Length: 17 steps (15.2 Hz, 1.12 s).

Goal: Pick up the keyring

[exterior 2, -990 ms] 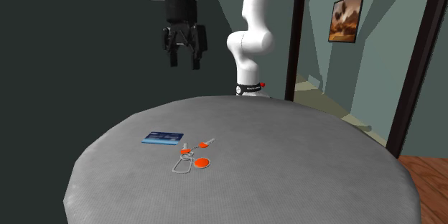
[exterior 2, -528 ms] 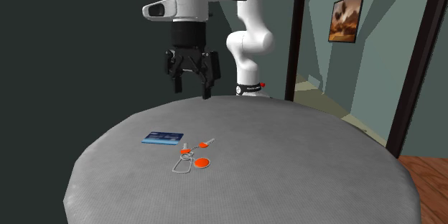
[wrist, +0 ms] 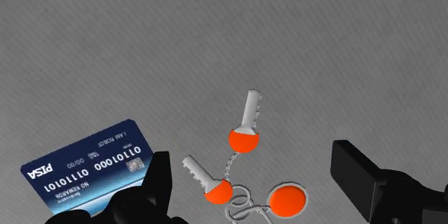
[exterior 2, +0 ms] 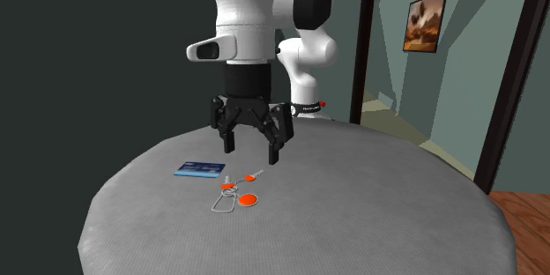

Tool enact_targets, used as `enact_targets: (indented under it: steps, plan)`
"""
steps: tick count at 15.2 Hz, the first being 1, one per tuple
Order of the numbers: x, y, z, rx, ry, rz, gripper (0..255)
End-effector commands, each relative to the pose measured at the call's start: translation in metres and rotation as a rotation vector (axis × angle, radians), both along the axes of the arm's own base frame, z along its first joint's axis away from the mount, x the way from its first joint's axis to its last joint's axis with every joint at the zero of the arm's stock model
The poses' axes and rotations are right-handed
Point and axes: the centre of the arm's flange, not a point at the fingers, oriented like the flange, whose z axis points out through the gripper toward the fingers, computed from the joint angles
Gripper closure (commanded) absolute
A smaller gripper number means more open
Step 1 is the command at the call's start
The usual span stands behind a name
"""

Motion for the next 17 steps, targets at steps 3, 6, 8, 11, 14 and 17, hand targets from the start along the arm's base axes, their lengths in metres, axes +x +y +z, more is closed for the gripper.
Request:
enact_targets:
  steps: [3, 6, 8, 11, 14, 17]
  plan:
    - [0.001, 0.001, -0.022, 0.000, 0.000, 0.003, 0]
    - [0.001, 0.001, -0.036, 0.000, 0.000, 0.003, 0]
    - [0.001, 0.002, -0.036, 0.000, 0.000, 0.003, 255]
    - [0.000, 0.002, -0.036, 0.000, 0.000, 0.003, 255]
    - [0.001, 0.002, -0.036, 0.000, 0.000, 0.003, 255]
    - [0.001, 0.001, -0.036, 0.000, 0.000, 0.003, 255]
